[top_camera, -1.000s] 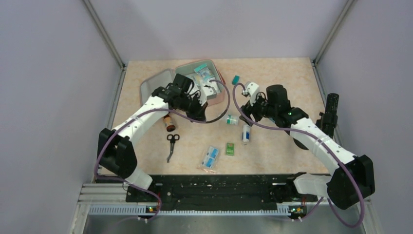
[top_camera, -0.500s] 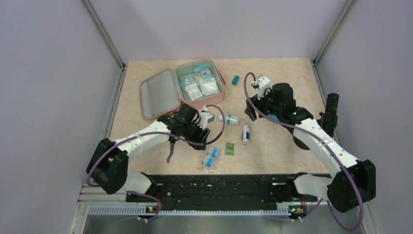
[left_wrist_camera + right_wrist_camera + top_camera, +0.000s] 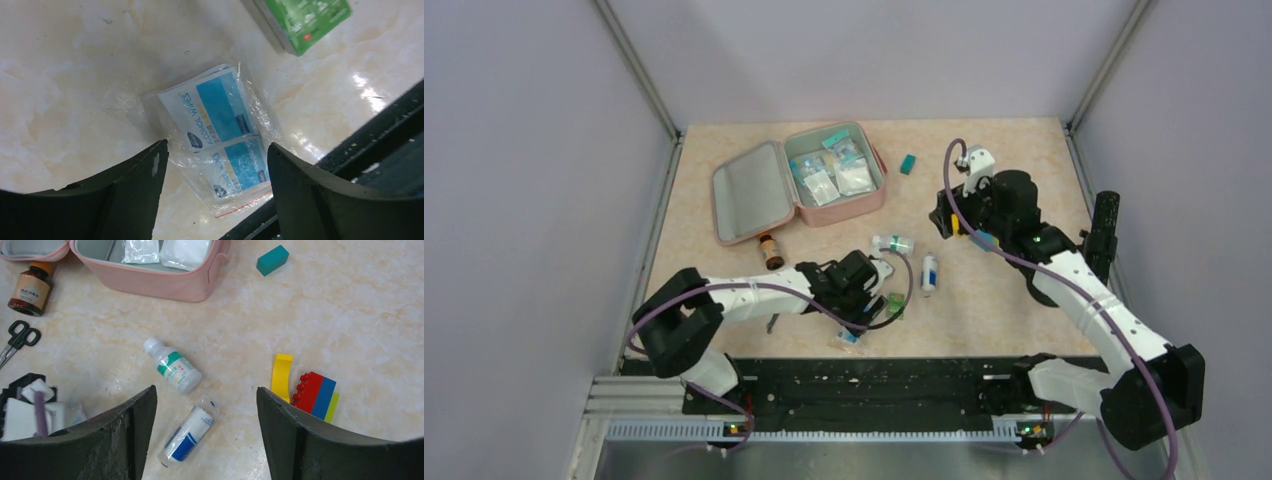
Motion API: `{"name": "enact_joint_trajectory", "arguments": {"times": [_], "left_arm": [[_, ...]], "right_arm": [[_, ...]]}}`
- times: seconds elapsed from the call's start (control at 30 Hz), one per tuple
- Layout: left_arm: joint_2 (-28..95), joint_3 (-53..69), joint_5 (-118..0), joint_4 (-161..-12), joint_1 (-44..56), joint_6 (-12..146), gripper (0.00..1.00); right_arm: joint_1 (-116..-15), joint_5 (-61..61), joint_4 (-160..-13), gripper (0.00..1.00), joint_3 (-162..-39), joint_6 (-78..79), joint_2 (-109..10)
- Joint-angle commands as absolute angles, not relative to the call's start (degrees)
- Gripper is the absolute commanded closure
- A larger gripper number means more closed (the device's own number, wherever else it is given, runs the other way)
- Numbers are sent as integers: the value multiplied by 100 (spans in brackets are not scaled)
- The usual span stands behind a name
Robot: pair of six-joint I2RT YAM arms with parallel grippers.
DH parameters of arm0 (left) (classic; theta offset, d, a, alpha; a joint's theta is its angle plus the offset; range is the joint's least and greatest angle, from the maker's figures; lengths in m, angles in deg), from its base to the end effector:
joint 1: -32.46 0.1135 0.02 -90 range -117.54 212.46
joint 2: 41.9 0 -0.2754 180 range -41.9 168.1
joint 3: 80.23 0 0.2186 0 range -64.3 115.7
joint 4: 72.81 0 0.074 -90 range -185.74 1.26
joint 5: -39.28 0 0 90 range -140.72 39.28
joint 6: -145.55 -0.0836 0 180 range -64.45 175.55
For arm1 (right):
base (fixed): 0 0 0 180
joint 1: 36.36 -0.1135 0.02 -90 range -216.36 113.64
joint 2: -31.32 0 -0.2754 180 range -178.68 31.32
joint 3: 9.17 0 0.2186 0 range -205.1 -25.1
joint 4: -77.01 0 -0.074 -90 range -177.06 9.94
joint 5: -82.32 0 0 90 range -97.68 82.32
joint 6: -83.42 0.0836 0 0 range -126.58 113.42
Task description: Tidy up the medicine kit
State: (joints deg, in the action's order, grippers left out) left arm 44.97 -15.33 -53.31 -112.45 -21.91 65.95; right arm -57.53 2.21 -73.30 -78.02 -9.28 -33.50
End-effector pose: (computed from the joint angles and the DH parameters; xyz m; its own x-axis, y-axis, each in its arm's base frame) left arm 0.1615 -0.2319 0.1681 -0.6529 0.6014 -0.4605 0.7184 0.6843 -0.1249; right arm 0.2390 0.1079 0.3104 -0.3798 -0.1969 -0.9039 -0.5186 0.8544 0.0318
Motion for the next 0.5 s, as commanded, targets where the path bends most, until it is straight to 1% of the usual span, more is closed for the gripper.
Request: {"name": "enact_joint_trajectory", "arguments": {"times": [0.0, 0.07, 0.17, 0.23, 0.3, 0.4, 0.47], "left_arm": [[5014, -1329, -4555, -11065, -2376, 6740, 26], [5235, -1294, -4530, -11063, -2377, 6727, 39], [5430, -1131, -4664, -11103, -2369, 6660, 61], [5454, -992, -4708, -11177, -2366, 6652, 72], [5436, -856, -4672, -11278, -2335, 6589, 77], [5283, -639, -4746, -11413, -2154, 6452, 79], [5140, -513, -4861, -11449, -1950, 6317, 87]], "right_arm": [[-5675, 181, -7605, 28, -7648, -738, -2980], [-5674, 185, -7642, 28, -7575, -710, -2899], [-5659, 188, -7647, 28, -7506, -701, -2778], [-5657, 190, -7595, 28, -7498, -694, -2723], [-5654, 206, -7533, 28, -7506, -706, -2682], [-5644, 231, -7434, 28, -7547, -735, -2676], [-5645, 253, -7371, 28, -7614, -788, -2694]]}}
